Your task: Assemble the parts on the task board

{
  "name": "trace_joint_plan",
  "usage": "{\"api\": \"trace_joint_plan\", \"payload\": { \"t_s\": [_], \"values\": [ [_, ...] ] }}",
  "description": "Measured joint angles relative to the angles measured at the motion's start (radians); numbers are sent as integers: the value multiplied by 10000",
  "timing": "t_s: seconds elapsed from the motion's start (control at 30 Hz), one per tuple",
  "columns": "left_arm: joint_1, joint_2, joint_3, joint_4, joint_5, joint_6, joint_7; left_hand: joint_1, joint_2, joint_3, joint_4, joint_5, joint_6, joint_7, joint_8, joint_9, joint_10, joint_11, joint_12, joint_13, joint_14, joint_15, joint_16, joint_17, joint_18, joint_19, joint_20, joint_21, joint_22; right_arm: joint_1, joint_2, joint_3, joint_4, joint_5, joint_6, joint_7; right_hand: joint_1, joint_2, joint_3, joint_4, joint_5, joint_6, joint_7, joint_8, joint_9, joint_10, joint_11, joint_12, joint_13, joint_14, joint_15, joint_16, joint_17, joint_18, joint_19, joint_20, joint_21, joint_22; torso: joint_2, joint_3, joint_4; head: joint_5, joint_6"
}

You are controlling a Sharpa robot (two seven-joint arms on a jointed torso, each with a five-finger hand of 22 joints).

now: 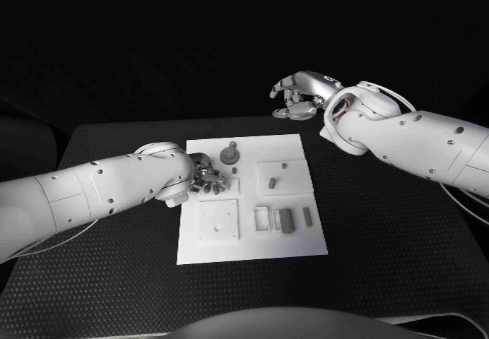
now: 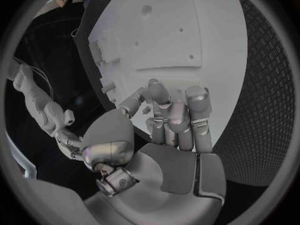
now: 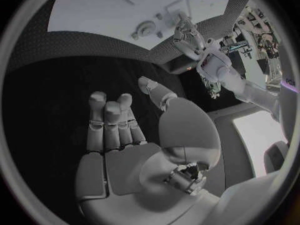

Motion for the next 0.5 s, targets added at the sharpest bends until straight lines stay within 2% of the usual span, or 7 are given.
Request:
{"api": "trace_joint_plan", "payload": {
  "t_s": [0.13,0.3,0.37,0.5],
  "values": [
    [-9,26,3,2,-143,-16,14,53,19,-23,-32,416,-1,-1,3,24,0,0,0,-29,1,2,0,-25,-1,15,16,0,0,0,-4,0,4,2,0,0,0,0,0,0,0,-5,5,0,0,0,0,0,0,0,0,0,-2,-1,-2,2,0,0,0,4,5,-9,-9],
    [-17,34,4,3,-283,-27,28,160,-88,-77,-88,1485,-1,-1,-29,41,1,1,0,-70,-12,19,0,-50,-5,1,31,0,8,0,-3,0,5,3,2,0,0,0,0,0,0,-6,6,0,0,0,0,0,0,0,0,0,-9,-1,8,-7,0,0,0,3,7,-13,-6],
    [-19,34,4,3,-324,-28,35,211,-139,-78,-89,1724,-1,-1,-29,45,1,1,15,-71,-4,29,0,-59,-5,2,32,0,7,0,-4,0,5,5,2,0,0,0,0,0,0,-6,6,0,0,0,0,36,1,0,0,0,-8,0,26,-21,0,0,0,1,7,-14,-4],
    [-23,34,4,3,-364,-43,40,259,-187,-78,-90,1964,-1,-1,-28,49,2,2,40,-82,1,36,40,-63,-8,3,34,0,7,0,-7,0,6,8,3,0,0,0,0,0,0,-6,6,0,0,0,0,40,-8,0,0,0,-8,0,41,-7,0,0,0,1,7,-21,-12]
  ]
}}
